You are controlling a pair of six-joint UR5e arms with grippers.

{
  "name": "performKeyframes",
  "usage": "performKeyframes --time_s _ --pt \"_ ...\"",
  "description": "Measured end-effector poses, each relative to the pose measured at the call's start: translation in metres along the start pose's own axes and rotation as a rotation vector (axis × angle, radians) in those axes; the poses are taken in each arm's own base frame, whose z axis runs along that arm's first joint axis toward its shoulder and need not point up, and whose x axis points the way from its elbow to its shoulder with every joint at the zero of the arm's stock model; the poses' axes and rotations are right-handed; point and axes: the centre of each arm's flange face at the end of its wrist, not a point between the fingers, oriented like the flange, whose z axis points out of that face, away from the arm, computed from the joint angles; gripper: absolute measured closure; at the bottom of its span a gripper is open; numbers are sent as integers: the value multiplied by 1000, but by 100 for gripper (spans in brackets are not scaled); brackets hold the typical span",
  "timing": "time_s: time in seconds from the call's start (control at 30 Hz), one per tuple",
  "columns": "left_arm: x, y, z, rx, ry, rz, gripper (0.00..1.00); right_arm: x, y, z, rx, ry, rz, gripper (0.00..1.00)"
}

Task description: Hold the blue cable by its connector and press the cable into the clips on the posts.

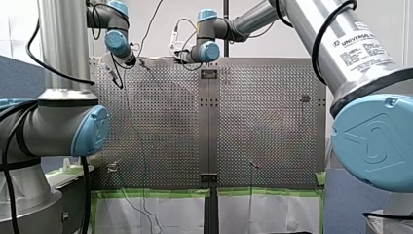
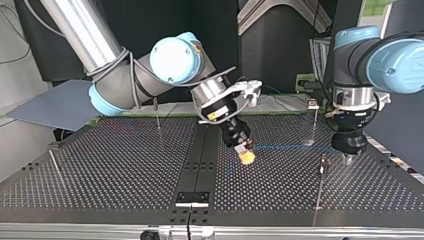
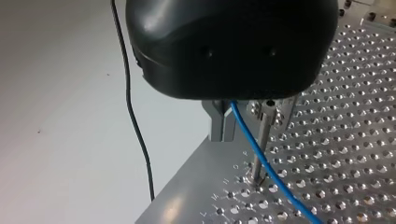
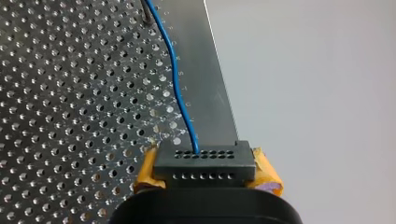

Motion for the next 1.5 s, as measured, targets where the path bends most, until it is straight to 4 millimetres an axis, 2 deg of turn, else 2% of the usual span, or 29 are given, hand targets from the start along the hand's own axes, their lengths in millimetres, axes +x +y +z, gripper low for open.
performKeyframes --time_s 0.4,0.77,1.13,1.3,1.5 --pt "9 11 15 -8 14 6 100 0 10 1 -19 -3 3 100" --pt "13 20 51 14 20 2 100 0 18 1 -41 -6 -3 100" --pt "12 35 71 42 10 -38 100 3 42 0 -128 0 -26 100" --pt "5 40 77 49 -9 -49 100 4 54 0 -149 2 -31 100" --pt "3 49 88 45 -13 -61 100 -6 73 3 -167 -9 -28 100"
